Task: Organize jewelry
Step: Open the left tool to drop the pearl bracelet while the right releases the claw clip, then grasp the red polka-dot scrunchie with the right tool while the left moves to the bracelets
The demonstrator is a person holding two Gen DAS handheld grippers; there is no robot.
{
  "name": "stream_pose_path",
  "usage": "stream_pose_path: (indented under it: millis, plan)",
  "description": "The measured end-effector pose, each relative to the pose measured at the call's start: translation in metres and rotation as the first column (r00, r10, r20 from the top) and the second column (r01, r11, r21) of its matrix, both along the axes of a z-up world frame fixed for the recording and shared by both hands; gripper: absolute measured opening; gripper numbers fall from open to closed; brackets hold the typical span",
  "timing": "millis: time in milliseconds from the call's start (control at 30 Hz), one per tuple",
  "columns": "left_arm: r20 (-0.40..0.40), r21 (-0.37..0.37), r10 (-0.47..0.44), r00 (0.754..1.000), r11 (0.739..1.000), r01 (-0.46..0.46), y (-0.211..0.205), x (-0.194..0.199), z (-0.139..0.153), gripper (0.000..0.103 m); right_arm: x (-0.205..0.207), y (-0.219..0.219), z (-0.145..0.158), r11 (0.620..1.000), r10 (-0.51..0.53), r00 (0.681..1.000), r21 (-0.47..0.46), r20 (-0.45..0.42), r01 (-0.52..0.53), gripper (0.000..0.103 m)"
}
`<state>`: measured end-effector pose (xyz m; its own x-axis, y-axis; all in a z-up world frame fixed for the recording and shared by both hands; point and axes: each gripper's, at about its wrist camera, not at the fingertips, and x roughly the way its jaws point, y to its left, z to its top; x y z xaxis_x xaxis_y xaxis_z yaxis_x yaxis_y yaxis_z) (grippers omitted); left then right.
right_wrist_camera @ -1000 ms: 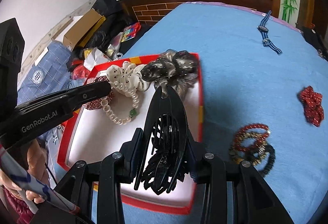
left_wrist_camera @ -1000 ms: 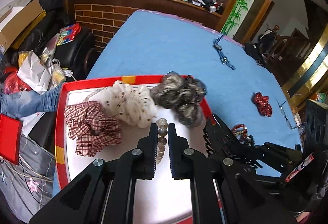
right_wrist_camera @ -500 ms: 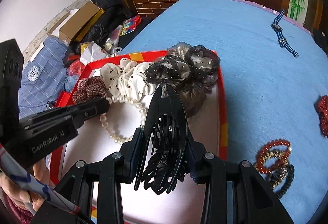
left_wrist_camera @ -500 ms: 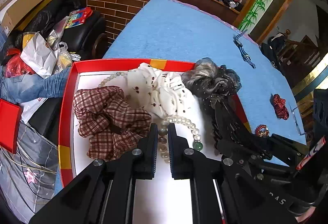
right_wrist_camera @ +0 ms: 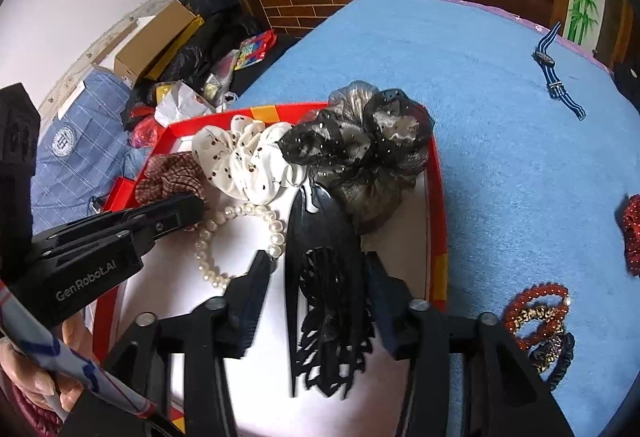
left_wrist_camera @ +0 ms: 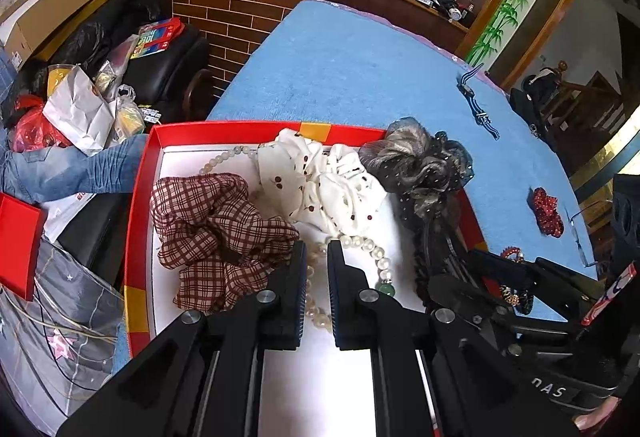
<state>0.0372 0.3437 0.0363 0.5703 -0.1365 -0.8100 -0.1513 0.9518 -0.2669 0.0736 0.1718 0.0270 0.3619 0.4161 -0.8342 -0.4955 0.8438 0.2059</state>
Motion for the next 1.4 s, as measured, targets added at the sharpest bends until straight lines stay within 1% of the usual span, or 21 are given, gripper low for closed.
stream_pose_path:
  millis: [167,333,467,600,667,733,800,900,967,1033,1067,1167,1233,1300,1400]
  plan:
    - [0.022,0.011,-0.004,1.0,1.0,0.004,-0.009,-0.004,0.013,0.01,-0.009,-0.011,0.015,0.999,0.004,1.0,0.037,0.016,-0.005,0.058]
    - [0.041,0.027,-0.02,0.999,0.999,0.019,-0.025,-0.008,0.027,0.01,-0.019,-0.032,0.031,0.996,-0.006,0.999,0.084,0.033,0.003,0.058]
    - [0.054,0.042,-0.045,0.998,0.998,0.042,-0.046,-0.01,0.036,0.01,-0.025,-0.057,0.039,0.993,-0.033,0.999,0.116,0.04,0.028,0.058]
    - [0.059,0.058,-0.078,0.995,0.996,0.075,-0.071,-0.01,0.041,0.011,-0.027,-0.09,0.042,0.987,-0.082,0.996,0.139,0.041,0.076,0.058]
    - [0.058,0.065,-0.098,0.993,0.993,0.094,-0.085,-0.01,0.042,0.018,-0.026,-0.11,0.042,0.983,-0.115,0.993,0.146,0.039,0.108,0.058]
    - [0.058,0.073,-0.124,0.991,0.99,0.12,-0.103,-0.009,0.043,0.023,-0.024,-0.133,0.042,0.977,-0.155,0.987,0.155,0.034,0.148,0.058]
    - [0.054,0.079,-0.152,0.987,0.986,0.148,-0.119,-0.007,0.043,0.023,-0.021,-0.156,0.043,0.97,-0.198,0.979,0.151,0.036,0.191,0.058]
    - [0.049,0.08,-0.196,0.979,0.978,0.192,-0.144,-0.004,0.043,0.023,-0.012,-0.198,0.046,0.947,-0.295,0.954,0.149,0.05,0.285,0.06]
    - [0.043,0.075,-0.225,0.973,0.972,0.222,-0.161,-0.001,0.042,0.024,-0.003,-0.225,0.048,0.926,-0.36,0.931,0.144,0.06,0.349,0.069]
    - [0.029,0.07,-0.258,0.966,0.964,0.255,-0.179,0.003,0.038,0.026,0.012,-0.25,0.047,0.905,-0.422,0.903,0.101,0.075,0.414,0.073]
    - [0.02,0.067,-0.277,0.961,0.959,0.275,-0.188,0.005,0.035,0.027,0.018,-0.258,0.045,0.894,-0.447,0.891,0.086,0.079,0.44,0.073]
    - [-0.002,0.057,-0.318,0.948,0.946,0.318,-0.212,0.01,0.028,0.03,0.044,-0.281,0.035,0.868,-0.495,0.864,0.021,0.09,0.496,0.076]
    - [-0.015,0.055,-0.338,0.941,0.939,0.338,-0.223,0.012,0.023,0.03,0.063,-0.292,0.023,0.856,-0.515,0.854,-0.013,0.072,0.517,0.078]
    - [-0.025,0.048,-0.347,0.937,0.936,0.348,-0.23,0.013,0.017,0.03,0.073,-0.298,0.014,0.844,-0.532,0.844,-0.036,0.068,0.534,0.078]
    - [-0.045,0.037,-0.345,0.937,0.937,0.347,-0.233,0.016,0.011,0.03,0.083,-0.296,0.003,0.857,-0.51,0.858,-0.044,0.059,0.513,0.078]
